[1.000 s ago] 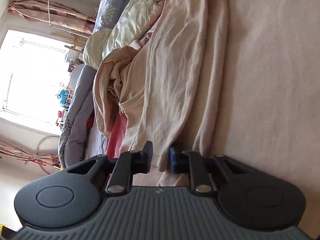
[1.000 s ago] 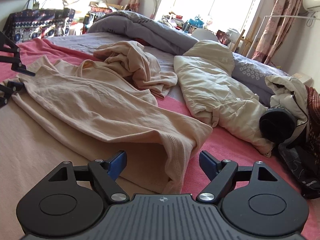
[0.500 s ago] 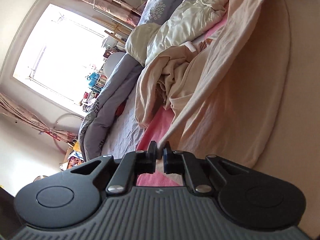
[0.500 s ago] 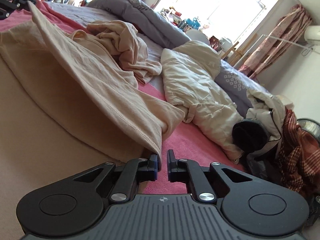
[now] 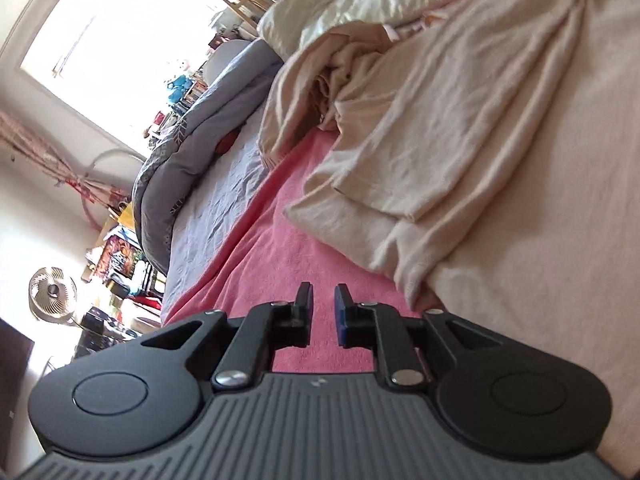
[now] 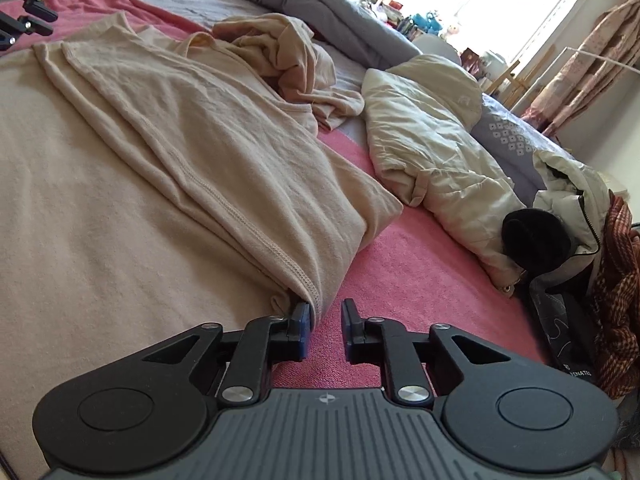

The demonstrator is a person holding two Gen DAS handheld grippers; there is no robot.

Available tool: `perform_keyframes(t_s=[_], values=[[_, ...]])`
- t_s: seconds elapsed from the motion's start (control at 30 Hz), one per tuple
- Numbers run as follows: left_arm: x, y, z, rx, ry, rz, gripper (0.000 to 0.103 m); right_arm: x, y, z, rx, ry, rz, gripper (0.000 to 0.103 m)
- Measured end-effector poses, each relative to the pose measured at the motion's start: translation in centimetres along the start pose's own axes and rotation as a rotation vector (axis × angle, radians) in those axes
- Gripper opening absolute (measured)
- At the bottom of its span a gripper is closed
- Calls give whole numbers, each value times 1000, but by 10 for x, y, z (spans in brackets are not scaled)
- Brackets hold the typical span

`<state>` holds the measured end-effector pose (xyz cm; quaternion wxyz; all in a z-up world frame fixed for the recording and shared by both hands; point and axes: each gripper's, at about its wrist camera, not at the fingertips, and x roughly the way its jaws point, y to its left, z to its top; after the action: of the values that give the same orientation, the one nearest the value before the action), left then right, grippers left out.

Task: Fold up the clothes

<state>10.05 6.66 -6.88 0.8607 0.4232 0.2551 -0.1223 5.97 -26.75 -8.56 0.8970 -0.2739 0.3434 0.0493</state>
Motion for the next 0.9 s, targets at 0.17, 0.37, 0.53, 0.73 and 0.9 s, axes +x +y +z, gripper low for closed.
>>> perform_keyframes(t_s=[0.17,0.37,0.53,0.73,0.9], values=[[-15,30,25,-297,-104,-149,28,-12,-25,9,154,-36,65,51],[12,32,44,-628,-198,-478,34,-14,-51,25,355,-136,125,54],[51,1,40,-668,-49,-418,36,35,-46,57,502,-163,225,51],[46,10,25,-601,-31,-317,41,87,-68,44,662,-61,206,41],[35,39,-4,-680,96,-36,49,35,-97,22,744,-120,66,65]])
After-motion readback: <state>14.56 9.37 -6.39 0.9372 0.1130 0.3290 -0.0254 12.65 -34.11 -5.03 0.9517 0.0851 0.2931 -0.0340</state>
